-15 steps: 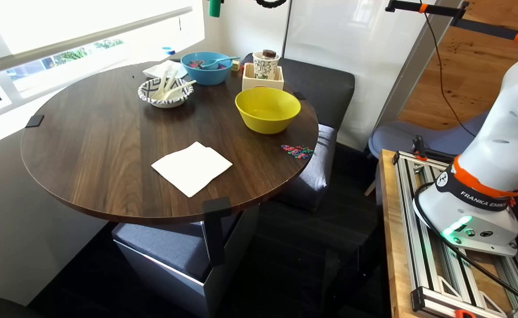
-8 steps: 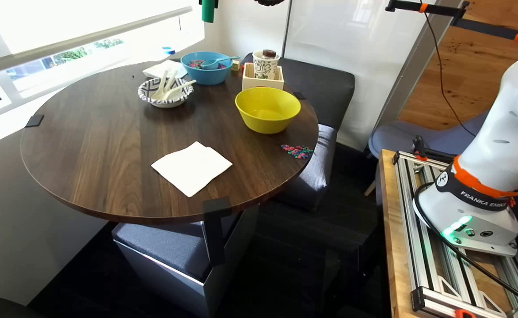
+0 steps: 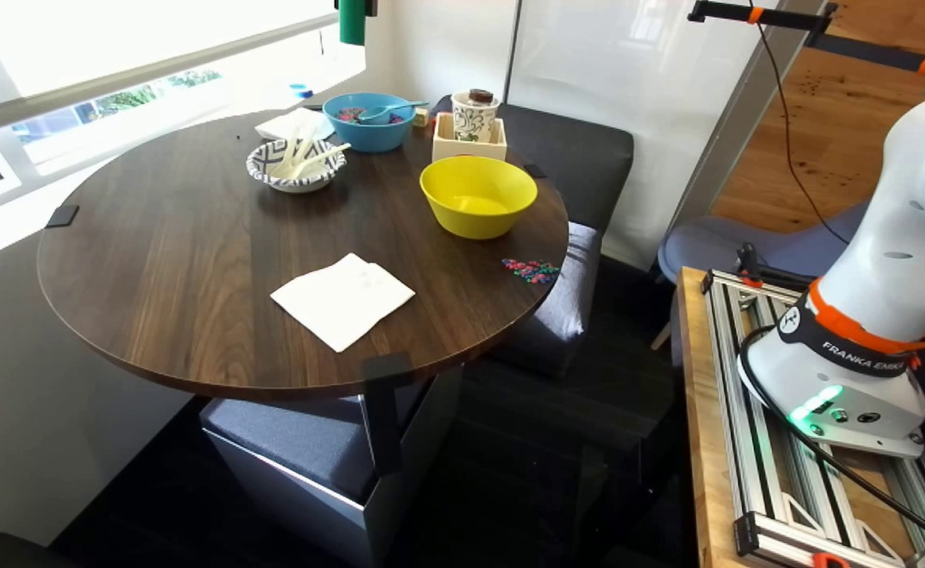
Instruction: Pick up the green cylinder from the table into the yellow bowl
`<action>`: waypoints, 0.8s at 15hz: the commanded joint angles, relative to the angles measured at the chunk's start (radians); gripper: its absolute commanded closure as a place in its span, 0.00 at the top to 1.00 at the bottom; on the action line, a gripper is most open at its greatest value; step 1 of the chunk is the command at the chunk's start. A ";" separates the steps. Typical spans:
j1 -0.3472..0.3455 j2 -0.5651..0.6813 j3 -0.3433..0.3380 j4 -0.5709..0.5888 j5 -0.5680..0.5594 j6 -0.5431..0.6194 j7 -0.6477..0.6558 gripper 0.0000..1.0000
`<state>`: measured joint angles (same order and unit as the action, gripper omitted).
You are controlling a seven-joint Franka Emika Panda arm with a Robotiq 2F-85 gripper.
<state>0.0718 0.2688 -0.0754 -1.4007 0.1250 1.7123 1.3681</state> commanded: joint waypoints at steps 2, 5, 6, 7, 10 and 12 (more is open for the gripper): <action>0.056 -0.102 0.021 -0.194 -0.142 0.009 0.247 0.08; 0.031 -0.152 0.035 -0.342 -0.093 0.085 0.300 0.08; 0.017 -0.173 0.033 -0.401 -0.059 0.132 0.311 0.08; 0.007 -0.192 0.029 -0.452 -0.045 0.167 0.336 0.08; -0.025 -0.217 0.016 -0.558 -0.054 0.237 0.424 0.08; -0.043 -0.218 0.013 -0.589 -0.073 0.250 0.461 0.08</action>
<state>0.0491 0.0982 -0.0633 -1.8953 0.0614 1.9183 1.7554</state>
